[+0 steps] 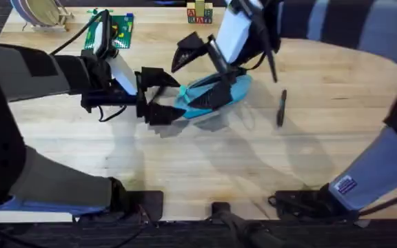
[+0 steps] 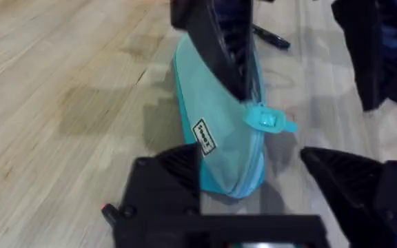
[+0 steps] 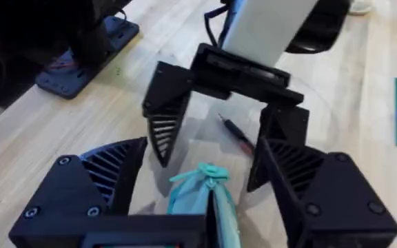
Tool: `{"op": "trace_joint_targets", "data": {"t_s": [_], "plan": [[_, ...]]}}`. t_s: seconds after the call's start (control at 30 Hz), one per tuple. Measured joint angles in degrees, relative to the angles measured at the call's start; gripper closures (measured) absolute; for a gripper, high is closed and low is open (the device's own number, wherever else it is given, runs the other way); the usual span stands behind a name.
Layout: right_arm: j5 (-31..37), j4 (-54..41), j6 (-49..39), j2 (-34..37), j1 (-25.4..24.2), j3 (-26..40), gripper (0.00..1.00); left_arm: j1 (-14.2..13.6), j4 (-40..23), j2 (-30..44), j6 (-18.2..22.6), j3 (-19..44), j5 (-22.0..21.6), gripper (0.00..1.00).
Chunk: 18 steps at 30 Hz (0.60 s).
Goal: Unzip the bag, pick up the pens from the table one at a time and place them inside, then zip the bag closed.
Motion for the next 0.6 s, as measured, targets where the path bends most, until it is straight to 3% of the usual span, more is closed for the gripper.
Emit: {"op": "trace_joint_targets", "data": {"t_s": [0.07,0.33,0.6], "plan": [[0.0,0.0,0.8,-1.9,-1.1,0.0,0.007,0.0,-0.1,0.0,0.0,0.0,0.0,0.012],[0.0,0.0,7.1,-10.5,-6.6,0.0,0.007,0.0,-0.1,0.0,0.0,0.0,0.0,0.006],[0.0,-0.2,15.9,-13.8,-12.1,0.0,0.008,0.0,0.2,0.0,0.0,0.0,0.0,0.007]]}}
